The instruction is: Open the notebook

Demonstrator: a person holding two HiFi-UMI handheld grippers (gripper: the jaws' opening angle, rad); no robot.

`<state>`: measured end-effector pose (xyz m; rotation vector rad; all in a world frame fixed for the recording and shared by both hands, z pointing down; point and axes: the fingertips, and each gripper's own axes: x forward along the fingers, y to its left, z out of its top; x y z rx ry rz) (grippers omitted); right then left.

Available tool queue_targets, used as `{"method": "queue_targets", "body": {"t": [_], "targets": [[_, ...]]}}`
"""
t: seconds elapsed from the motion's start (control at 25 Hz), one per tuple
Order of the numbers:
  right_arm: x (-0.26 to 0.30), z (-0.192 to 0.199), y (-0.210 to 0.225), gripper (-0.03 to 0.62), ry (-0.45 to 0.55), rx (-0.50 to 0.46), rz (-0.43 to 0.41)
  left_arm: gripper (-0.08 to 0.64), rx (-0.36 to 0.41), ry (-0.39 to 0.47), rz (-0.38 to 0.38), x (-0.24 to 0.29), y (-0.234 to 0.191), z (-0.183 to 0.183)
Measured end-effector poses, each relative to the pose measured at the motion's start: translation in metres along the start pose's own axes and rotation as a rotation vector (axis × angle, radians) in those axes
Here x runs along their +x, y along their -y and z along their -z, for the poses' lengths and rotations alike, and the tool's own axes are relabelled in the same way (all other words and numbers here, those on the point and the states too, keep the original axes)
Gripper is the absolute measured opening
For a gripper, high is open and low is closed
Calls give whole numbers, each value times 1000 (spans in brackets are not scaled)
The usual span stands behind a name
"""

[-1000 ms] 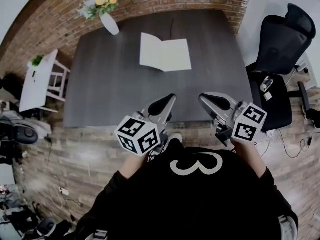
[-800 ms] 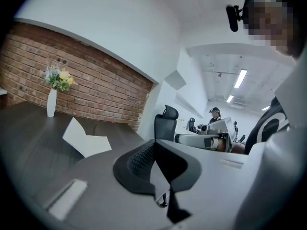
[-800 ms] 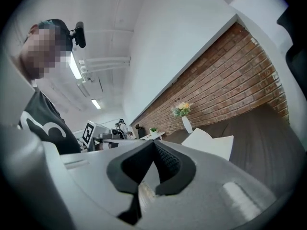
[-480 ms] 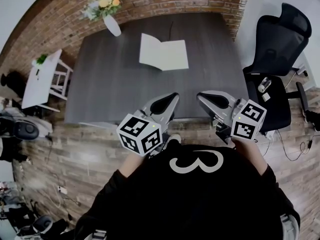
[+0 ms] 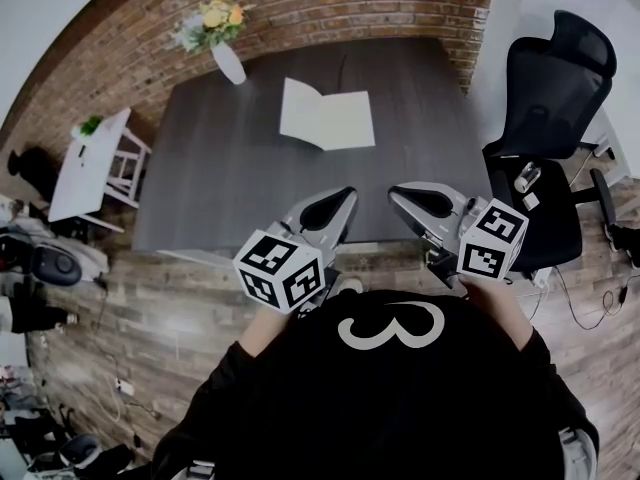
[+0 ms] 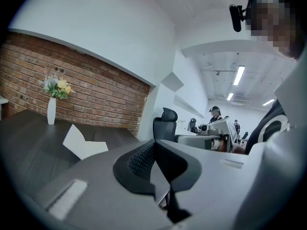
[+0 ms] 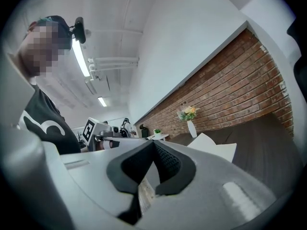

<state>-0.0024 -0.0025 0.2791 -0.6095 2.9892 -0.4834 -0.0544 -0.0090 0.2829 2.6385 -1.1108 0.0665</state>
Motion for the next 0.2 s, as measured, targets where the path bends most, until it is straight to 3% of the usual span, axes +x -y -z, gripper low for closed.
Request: {"method": "queue_targets", "body": {"t": [0.2], "targets": [[-2, 2, -3, 2, 1, 7, -2, 14, -4, -5, -7, -2, 1, 1]]}}
